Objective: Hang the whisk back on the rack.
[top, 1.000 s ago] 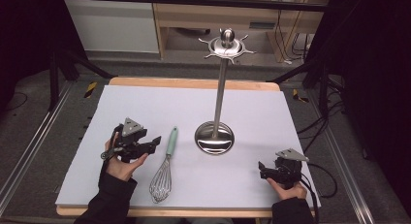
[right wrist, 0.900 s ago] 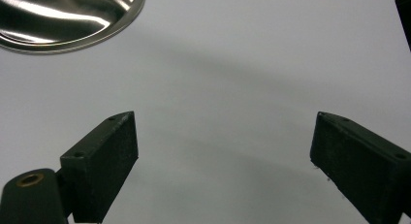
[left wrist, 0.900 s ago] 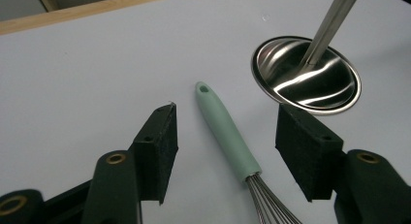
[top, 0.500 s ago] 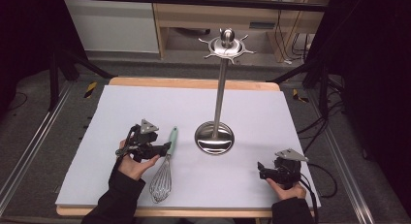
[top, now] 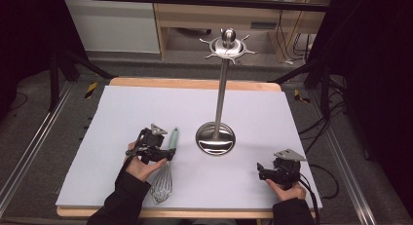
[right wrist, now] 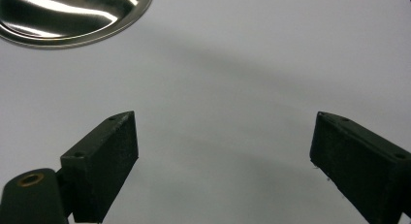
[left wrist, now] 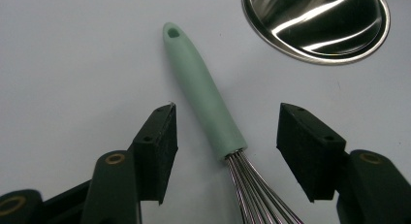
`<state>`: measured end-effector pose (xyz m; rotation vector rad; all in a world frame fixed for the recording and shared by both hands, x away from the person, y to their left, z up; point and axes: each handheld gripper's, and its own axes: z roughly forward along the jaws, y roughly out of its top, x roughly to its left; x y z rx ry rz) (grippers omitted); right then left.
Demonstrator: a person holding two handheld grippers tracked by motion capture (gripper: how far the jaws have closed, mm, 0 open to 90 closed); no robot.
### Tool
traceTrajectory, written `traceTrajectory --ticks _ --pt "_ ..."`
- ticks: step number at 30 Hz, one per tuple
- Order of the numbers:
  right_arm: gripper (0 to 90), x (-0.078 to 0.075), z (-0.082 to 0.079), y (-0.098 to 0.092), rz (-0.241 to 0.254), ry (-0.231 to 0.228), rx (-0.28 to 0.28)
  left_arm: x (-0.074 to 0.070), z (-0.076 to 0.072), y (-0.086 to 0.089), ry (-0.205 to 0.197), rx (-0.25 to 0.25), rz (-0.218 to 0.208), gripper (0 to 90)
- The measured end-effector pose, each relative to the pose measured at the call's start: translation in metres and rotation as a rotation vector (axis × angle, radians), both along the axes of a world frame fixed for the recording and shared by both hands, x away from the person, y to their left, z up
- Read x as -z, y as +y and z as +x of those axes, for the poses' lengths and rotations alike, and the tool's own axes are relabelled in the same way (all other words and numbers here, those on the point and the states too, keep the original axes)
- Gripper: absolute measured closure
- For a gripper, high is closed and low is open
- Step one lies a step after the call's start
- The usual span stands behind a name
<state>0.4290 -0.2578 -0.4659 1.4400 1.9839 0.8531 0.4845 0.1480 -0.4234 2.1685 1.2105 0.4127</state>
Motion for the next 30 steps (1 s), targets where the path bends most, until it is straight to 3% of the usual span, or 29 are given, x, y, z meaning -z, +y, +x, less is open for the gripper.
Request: traceTrajectory --ticks 12,20,30 --pt "10.6 0.001 0.001 0.001 -0.004 0.008 -0.003 0.019 0.008 -0.005 0.066 -0.018 0.035 45.1" --pt "10.7 0.002 0.002 0.002 -0.006 0.017 0.002 0.026 0.013 -0.008 0.11 -0.025 0.025 47.5" --pt "10.8 0.002 0.002 0.0 -0.009 0.013 0.002 0.033 0.019 -0.013 0.155 -0.054 0.04 59.0"
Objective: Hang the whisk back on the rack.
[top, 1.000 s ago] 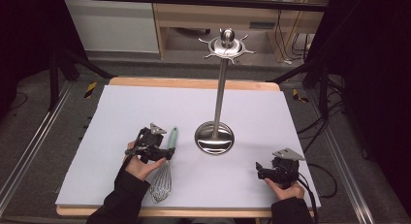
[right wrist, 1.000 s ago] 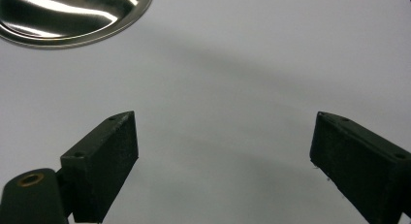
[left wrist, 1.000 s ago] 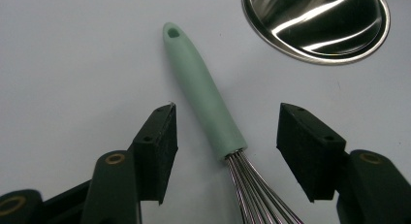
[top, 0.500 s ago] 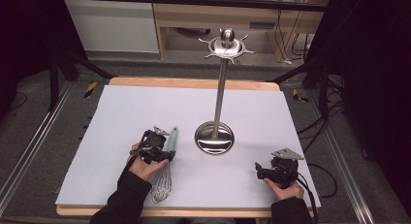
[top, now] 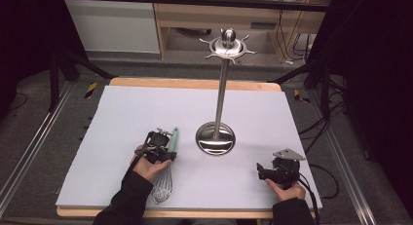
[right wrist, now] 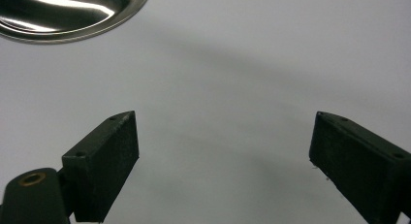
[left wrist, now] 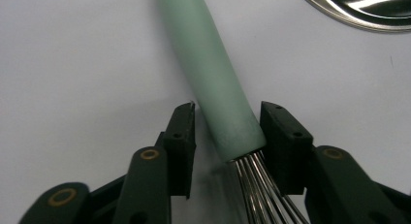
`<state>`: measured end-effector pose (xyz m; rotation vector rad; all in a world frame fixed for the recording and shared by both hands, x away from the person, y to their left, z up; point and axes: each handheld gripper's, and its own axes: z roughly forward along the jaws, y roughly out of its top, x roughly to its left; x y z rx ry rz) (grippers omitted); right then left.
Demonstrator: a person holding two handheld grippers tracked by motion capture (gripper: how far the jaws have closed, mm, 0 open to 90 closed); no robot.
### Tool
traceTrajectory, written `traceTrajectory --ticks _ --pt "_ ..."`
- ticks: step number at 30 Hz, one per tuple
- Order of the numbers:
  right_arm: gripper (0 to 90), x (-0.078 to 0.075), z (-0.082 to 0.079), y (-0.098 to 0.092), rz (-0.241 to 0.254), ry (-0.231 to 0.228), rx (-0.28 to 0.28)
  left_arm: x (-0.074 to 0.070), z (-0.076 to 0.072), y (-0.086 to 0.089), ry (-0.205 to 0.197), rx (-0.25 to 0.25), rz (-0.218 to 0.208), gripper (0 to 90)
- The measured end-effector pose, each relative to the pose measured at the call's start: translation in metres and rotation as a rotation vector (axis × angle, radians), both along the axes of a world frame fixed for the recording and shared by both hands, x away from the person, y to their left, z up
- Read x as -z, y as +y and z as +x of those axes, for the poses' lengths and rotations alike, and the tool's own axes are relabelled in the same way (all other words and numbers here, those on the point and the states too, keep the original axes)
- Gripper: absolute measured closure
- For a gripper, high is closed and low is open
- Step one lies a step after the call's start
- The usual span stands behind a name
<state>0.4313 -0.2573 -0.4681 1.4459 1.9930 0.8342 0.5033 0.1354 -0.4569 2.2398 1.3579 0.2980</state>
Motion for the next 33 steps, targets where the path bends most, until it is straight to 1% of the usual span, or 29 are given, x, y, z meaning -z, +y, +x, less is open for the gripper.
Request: traceTrajectory --ticks 3,8,10,12,16,20,22,23,24,25,26,29,33 --pt "10.8 -0.0001 -0.0001 0.0002 0.002 0.0 0.0 -0.0006 0.0009 -0.0017 0.008 -0.008 0.007 60.5" --pt "10.8 0.0002 0.0004 0.0001 0.003 0.001 0.0 -0.0014 0.0022 -0.0011 0.025 -0.013 0.003 62.9" --pt "10.8 0.0003 0.0006 0.0002 0.001 0.004 0.001 -0.0025 0.0024 -0.0009 0.042 0.001 0.001 63.9" --pt "11.0 0.0003 0.0006 0.0002 0.001 0.004 0.0 -0.0027 0.0016 -0.0019 0.045 0.009 0.0 64.8" --pt "11.0 0.0001 0.0004 0.0 0.002 0.002 0.001 -0.0038 -0.0014 -0.0055 0.053 0.043 0.026 65.4" --pt "11.0 0.0004 0.0006 0.0006 0.003 0.005 0.0 -0.0045 -0.0006 -0.0062 0.057 0.052 0.037 65.2" --pt "11.0 0.0004 0.0005 0.0004 0.001 0.004 -0.003 -0.0053 -0.0004 -0.0062 0.048 0.054 0.048 64.5" --pt "11.0 0.0003 0.0005 0.0004 0.003 0.004 -0.001 -0.0055 -0.0003 -0.006 0.044 0.053 0.046 63.6" --pt "11.0 0.0002 0.0005 0.0004 0.004 0.004 0.0 -0.0066 0.0 -0.0054 0.043 0.051 0.035 61.8" --pt "11.0 0.0001 0.0005 0.0003 0.006 0.005 -0.001 -0.0076 0.0003 -0.0049 0.037 0.047 0.031 58.6" --pt "11.0 0.0002 0.0006 0.0004 0.005 0.006 -0.001 -0.01 0.0015 -0.0044 0.045 0.046 0.032 57.0" --pt "11.0 0.0003 0.0007 0.0005 0.004 0.007 -0.002 -0.0099 0.004 -0.0055 0.057 0.044 0.037 57.6" --pt "11.0 0.0002 0.0005 0.0004 0.005 0.006 -0.002 -0.0076 0.0053 -0.0085 0.062 0.041 0.041 59.7"
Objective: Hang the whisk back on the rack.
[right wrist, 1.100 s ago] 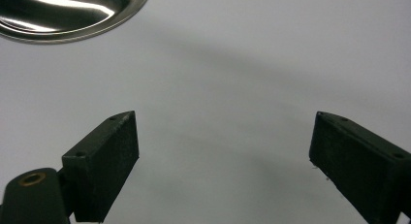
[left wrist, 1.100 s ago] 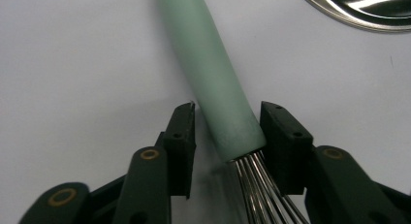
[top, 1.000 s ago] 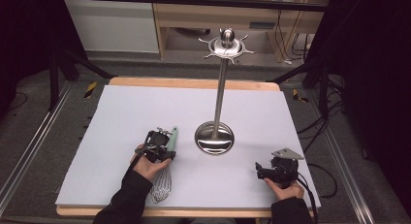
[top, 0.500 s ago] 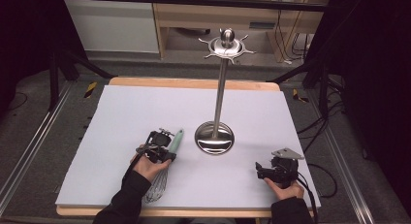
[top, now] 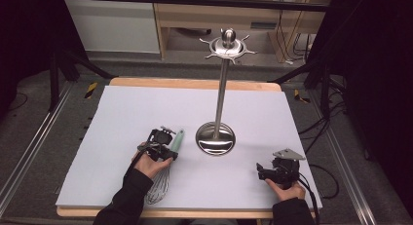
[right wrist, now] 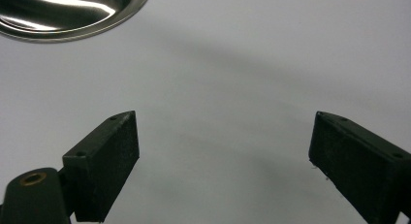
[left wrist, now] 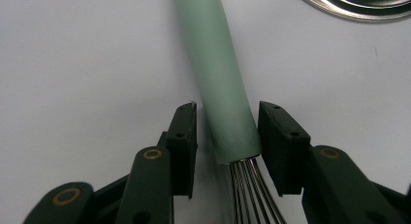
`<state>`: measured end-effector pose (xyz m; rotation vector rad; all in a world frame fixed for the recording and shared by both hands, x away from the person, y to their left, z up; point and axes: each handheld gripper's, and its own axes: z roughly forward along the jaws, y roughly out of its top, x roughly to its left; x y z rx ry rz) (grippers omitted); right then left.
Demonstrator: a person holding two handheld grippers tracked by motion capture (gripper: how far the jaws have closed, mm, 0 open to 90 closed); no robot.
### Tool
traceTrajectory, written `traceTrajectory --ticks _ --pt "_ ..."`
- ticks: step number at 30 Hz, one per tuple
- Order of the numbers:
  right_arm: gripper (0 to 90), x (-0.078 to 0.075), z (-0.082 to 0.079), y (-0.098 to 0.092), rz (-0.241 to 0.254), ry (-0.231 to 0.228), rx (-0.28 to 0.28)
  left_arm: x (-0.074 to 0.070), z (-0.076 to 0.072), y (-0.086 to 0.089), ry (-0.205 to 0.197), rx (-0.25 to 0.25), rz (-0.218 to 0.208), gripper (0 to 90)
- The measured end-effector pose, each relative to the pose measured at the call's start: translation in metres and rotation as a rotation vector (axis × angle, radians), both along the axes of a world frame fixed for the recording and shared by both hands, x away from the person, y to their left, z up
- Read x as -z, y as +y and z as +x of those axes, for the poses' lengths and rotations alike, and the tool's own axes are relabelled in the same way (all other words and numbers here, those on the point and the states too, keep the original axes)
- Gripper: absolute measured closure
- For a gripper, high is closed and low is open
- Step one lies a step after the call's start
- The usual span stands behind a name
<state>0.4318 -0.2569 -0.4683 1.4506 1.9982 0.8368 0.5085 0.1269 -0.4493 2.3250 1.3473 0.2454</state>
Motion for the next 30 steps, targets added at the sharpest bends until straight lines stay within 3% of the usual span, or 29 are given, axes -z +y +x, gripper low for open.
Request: traceTrajectory --ticks 12,17,24,25,30 --pt "11.0 0.0 0.001 0.0 -0.001 0.003 -0.003 0.002 0.002 -0.002 0.022 -0.042 0.003 65.1" --pt "11.0 0.0 0.0 0.0 0.0 0.003 -0.002 0.001 0.002 0.0 0.019 -0.04 -0.018 65.9" --pt "11.0 0.0 0.0 0.0 -0.001 0.002 -0.002 -0.01 -0.006 0.002 -0.006 -0.024 -0.069 68.4" --pt "11.0 0.0 0.0 0.0 0.0 0.001 -0.002 -0.014 -0.01 0.001 -0.031 -0.02 -0.067 68.8" --pt "11.0 -0.001 0.0 -0.001 0.001 0.001 -0.003 -0.019 -0.014 0.003 -0.048 -0.009 -0.08 69.0"
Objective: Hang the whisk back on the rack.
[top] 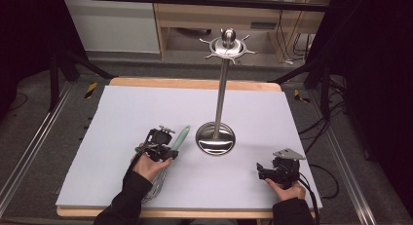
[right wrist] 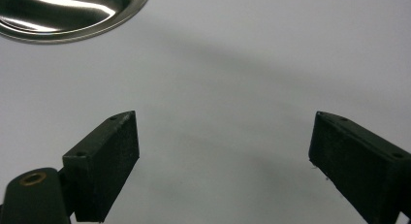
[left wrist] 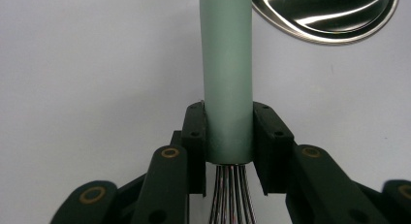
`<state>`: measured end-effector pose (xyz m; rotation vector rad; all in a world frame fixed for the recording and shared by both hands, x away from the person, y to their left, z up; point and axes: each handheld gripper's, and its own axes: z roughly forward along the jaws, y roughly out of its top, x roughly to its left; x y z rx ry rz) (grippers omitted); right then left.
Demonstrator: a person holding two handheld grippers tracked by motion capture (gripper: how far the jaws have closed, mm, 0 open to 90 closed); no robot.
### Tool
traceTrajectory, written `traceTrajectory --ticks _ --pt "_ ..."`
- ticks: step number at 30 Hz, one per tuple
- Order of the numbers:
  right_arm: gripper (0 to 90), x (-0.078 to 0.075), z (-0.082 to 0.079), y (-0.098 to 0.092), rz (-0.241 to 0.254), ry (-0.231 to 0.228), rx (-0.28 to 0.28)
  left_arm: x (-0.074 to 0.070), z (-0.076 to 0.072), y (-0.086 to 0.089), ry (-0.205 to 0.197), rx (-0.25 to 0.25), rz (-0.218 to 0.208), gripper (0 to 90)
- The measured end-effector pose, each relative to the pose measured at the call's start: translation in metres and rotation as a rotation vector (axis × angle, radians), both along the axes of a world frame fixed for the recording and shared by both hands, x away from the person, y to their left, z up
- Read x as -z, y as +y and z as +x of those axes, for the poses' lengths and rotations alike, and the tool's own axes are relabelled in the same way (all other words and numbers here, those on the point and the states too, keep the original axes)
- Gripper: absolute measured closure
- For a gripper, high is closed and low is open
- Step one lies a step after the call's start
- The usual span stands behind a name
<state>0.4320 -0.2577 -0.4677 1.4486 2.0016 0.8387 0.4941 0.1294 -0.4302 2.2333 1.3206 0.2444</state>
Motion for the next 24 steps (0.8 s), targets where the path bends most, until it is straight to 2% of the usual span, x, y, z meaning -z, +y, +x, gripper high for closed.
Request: traceTrajectory --ticks 12,13,24 --pt "11.0 0.0 0.0 0.0 0.002 0.0 0.006 -0.015 -0.013 0.012 -0.062 0.012 -0.043 69.0" --pt "11.0 0.0 0.0 0.0 0.0 -0.002 0.003 -0.017 -0.016 0.014 -0.083 0.013 -0.056 69.0" --pt "11.0 0.0 0.0 0.0 0.002 0.002 0.005 -0.032 -0.031 0.029 -0.153 0.026 -0.105 69.0"
